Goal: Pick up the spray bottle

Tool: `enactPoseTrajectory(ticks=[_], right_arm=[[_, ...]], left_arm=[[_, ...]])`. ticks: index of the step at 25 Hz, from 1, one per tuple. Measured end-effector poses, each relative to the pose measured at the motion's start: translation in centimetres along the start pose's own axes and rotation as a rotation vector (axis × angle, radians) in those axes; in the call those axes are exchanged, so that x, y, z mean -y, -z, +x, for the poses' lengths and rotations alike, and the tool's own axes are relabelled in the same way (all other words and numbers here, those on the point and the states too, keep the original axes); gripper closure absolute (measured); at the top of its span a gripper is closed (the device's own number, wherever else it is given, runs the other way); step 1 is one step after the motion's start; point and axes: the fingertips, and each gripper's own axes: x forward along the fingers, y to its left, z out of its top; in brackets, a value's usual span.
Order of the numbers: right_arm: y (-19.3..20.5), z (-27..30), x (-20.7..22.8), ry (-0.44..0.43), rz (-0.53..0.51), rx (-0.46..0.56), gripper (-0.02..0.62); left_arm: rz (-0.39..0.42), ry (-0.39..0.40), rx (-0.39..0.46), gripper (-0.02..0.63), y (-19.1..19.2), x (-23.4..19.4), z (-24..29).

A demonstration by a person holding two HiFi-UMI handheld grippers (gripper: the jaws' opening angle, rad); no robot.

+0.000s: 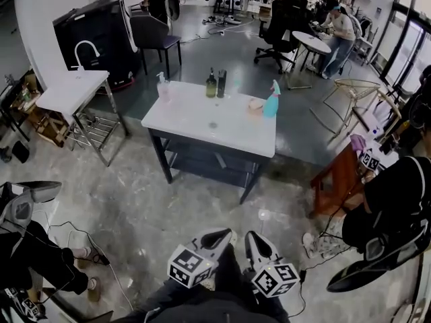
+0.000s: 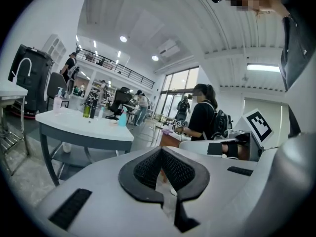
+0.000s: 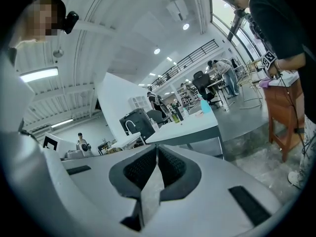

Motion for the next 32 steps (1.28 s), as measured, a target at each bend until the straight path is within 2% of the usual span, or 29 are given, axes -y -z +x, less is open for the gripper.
enactPoseTrajectory(ticks=[9,17,24,32], right_arm=[[-4.7,3.8,4.9,0.021,-0.008,0.029,0.580],[-7.5,9.1,8.3,-0.005,-0.011,0.017,0.580],[-11.7,13.6,11.9,-0.028,-0.038,0.025,0.580],[-13.4,17.9,16.4,-0.051,-0.022,0.000,0.580]], left_arm=[[0.018,0.025,-0.009,0.603,-3.1,-2.5,6.2],[0.006,0.004,-0.013,0.603,-5.0,-6.4,11.0],[0.011,-0.022,-0.008,0.603,-7.7,-9.8,15.9],[0.006,-0.055,-0.007,0.603,-8.9,-13.0,21.3]])
